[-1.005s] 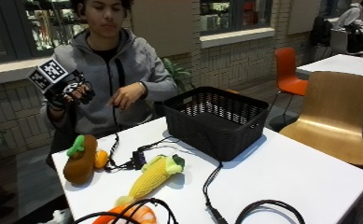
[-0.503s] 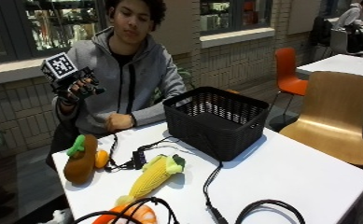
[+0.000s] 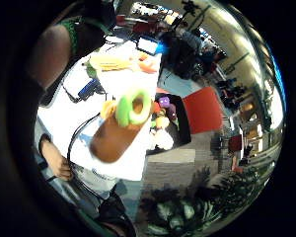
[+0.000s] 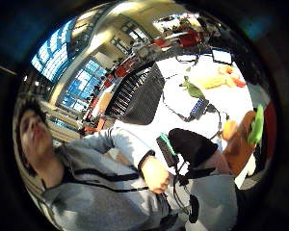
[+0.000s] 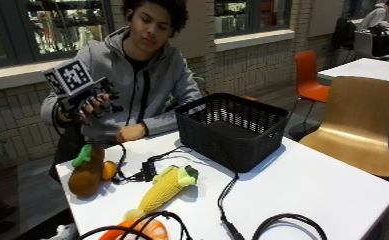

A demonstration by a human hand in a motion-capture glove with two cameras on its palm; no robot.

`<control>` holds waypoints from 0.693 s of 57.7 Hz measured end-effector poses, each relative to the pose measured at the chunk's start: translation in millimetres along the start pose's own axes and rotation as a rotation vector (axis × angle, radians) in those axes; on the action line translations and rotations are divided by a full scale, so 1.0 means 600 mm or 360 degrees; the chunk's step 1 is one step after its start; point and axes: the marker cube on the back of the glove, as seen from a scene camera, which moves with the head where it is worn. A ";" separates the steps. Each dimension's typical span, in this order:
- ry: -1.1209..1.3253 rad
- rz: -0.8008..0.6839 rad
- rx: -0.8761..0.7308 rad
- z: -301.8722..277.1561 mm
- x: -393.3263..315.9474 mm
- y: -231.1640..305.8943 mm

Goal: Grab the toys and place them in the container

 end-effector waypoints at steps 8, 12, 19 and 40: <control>-0.0085 0.0038 -0.0254 0.057 0.102 -0.169; -0.0099 0.0212 -0.0358 0.089 0.139 -0.247; -0.0079 0.0545 -0.0546 0.171 0.155 -0.280; -0.0071 0.1138 -0.0809 0.340 0.243 -0.365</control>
